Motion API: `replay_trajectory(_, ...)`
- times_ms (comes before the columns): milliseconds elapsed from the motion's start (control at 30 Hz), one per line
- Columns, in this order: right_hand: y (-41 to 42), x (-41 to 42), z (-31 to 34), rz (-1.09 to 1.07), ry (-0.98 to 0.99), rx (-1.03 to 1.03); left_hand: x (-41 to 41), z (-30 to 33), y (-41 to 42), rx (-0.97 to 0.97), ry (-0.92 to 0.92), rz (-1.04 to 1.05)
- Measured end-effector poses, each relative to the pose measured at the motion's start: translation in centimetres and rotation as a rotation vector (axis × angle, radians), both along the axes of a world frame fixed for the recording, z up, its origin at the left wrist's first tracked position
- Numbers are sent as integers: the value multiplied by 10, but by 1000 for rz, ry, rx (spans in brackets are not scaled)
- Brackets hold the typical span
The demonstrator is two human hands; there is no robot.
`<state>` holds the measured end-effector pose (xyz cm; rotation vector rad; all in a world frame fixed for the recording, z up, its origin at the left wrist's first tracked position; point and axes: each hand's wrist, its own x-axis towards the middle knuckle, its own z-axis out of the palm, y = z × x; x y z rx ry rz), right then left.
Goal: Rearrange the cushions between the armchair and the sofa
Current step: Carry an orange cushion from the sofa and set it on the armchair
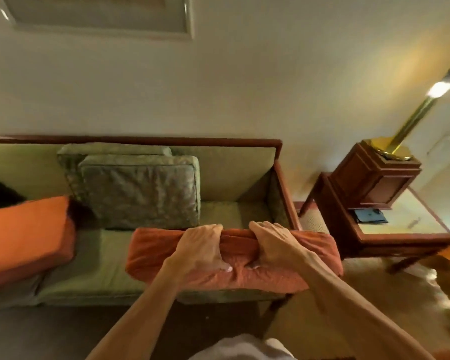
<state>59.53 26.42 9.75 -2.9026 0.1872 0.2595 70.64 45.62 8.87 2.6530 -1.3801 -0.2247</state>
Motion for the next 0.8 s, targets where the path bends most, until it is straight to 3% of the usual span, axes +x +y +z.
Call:
replay_trajectory(367, 31, 214, -35, 389, 8, 53, 140, -32, 58, 93, 140, 404)
replay_trajectory(633, 33, 259, -131, 339, 278, 38, 180, -128, 37, 260, 396, 464)
replay_trajectory(800, 11, 263, -162, 212, 160, -32, 193, -160, 29, 182, 201, 491)
